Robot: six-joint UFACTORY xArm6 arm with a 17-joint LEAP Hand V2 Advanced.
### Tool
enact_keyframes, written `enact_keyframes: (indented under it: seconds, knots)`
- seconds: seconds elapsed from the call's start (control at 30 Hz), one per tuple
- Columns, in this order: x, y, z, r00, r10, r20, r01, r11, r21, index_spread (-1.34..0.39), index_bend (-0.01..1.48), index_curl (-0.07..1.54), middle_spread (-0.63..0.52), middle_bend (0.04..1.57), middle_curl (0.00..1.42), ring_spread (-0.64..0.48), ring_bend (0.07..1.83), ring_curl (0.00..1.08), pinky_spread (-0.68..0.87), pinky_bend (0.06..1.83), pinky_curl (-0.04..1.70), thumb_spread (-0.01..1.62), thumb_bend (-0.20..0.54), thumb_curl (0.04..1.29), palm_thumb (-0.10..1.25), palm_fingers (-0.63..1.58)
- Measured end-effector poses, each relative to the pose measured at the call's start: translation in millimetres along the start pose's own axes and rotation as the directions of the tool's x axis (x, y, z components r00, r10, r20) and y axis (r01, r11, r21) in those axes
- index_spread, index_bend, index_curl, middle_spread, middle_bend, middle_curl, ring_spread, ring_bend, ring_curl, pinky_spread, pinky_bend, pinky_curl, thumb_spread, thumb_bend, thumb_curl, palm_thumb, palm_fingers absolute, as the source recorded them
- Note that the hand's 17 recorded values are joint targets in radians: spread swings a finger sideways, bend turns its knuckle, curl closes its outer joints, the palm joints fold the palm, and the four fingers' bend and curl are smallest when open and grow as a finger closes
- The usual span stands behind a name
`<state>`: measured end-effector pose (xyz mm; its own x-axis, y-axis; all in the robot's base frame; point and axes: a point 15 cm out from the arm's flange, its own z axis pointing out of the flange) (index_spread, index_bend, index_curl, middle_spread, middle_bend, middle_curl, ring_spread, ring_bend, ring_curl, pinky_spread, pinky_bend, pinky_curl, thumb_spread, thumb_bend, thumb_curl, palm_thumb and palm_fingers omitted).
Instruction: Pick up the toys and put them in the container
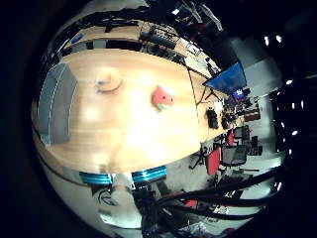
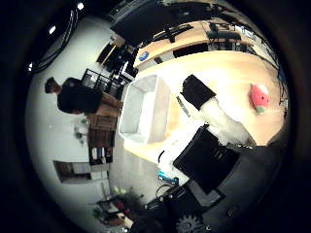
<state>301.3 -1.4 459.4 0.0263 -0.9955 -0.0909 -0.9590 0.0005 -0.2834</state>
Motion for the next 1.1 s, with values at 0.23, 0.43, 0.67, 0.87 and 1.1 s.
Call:
enact_keyframes:
  seconds: [0.23,0.43,0.67,0.87,1.1]
  knots:
    - [4,4,14,1.000,0.000,-0.008,0.000,0.999,-0.039,-0.51,0.18,0.33,-0.22,0.34,0.39,-0.14,0.67,0.12,0.40,0.47,0.08,1.09,-0.024,0.33,0.58,0.51]
    - [11,2,20,0.999,-0.019,-0.032,0.017,0.999,-0.051,-0.50,0.17,0.34,-0.21,0.29,0.37,-0.12,0.64,0.11,0.40,0.52,0.10,1.07,-0.050,0.31,0.49,0.44]
    - [50,-18,28,0.995,-0.011,-0.099,0.008,1.000,-0.029,-0.48,0.14,0.30,-0.19,0.24,0.36,-0.09,0.62,0.12,0.40,0.63,0.13,1.02,-0.042,0.29,0.39,0.37]
    - [116,-23,32,0.987,0.051,-0.152,-0.054,0.998,-0.021,-0.46,0.14,0.27,-0.17,0.25,0.37,-0.08,0.64,0.13,0.40,0.70,0.14,0.99,-0.036,0.29,0.35,0.32]
    - [182,-45,49,0.974,0.097,-0.205,-0.092,0.995,0.034,-0.45,0.15,0.26,-0.15,0.25,0.37,-0.07,0.63,0.14,0.40,0.76,0.15,0.97,-0.031,0.29,0.34,0.27]
